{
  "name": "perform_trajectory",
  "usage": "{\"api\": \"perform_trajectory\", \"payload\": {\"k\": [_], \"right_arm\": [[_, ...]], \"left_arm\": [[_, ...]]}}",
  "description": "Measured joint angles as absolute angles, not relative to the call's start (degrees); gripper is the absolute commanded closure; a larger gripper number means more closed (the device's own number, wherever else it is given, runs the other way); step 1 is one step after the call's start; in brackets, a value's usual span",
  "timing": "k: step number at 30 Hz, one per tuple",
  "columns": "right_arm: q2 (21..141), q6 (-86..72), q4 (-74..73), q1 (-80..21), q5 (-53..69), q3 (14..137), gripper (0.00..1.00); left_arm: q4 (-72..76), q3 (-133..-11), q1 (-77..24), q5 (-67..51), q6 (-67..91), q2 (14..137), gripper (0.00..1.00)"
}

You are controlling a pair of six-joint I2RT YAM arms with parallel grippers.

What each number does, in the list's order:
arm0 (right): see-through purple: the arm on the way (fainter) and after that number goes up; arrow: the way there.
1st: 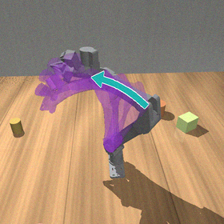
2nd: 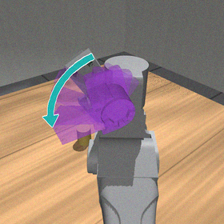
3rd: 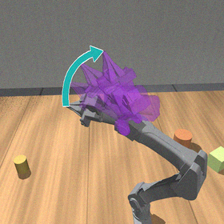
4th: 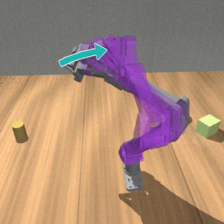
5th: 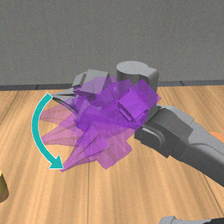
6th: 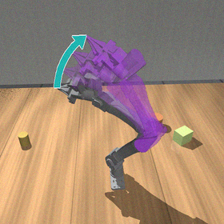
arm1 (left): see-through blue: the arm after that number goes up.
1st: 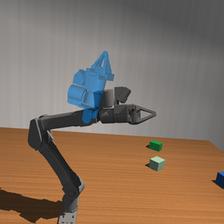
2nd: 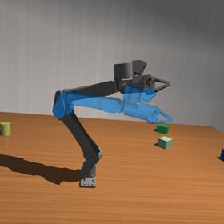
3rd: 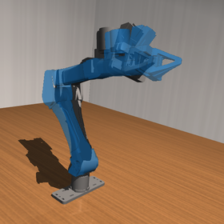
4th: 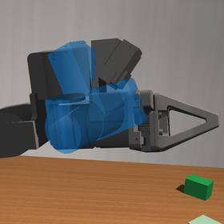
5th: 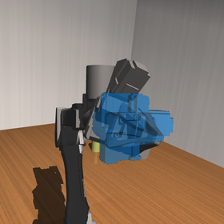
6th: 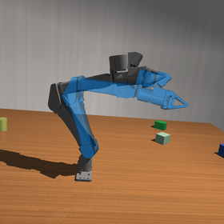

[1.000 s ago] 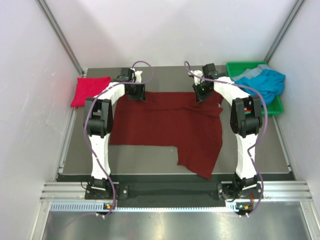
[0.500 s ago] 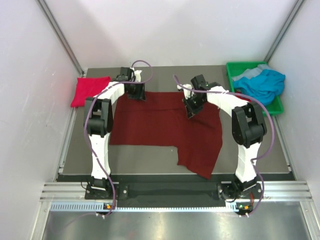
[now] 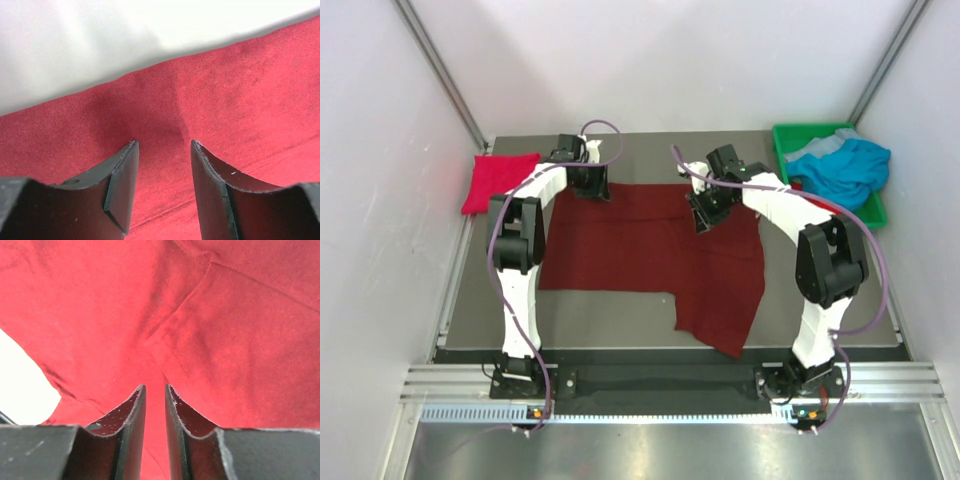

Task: Fold and stack the t-shirts
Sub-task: Fold the tshirt

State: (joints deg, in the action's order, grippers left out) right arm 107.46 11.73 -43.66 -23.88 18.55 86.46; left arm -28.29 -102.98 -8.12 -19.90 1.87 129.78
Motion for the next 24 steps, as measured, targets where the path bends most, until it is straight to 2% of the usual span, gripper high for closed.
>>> {"api": "perform_trajectory", "payload": {"k": [7,18,24], "right_arm": [[111.39,10.72,-41.82,-22.76,17.82,88.86,0.69],[125.80,5.32,-38.79,-10.20,16.82,105.95,0.66],[126.50,4.75,-39.16,-6.57,16.29,106.89,0.64]], "left_arm": [[-28.32,-103.07,-8.23,-18.39,1.48,129.78,0.47],[-31.24,-110.87,-6.63,-9.80,-2.72,133.99,0.45],[-32.40,-113.38,-6.04,-9.54,-2.48,135.50,0.46]]}}
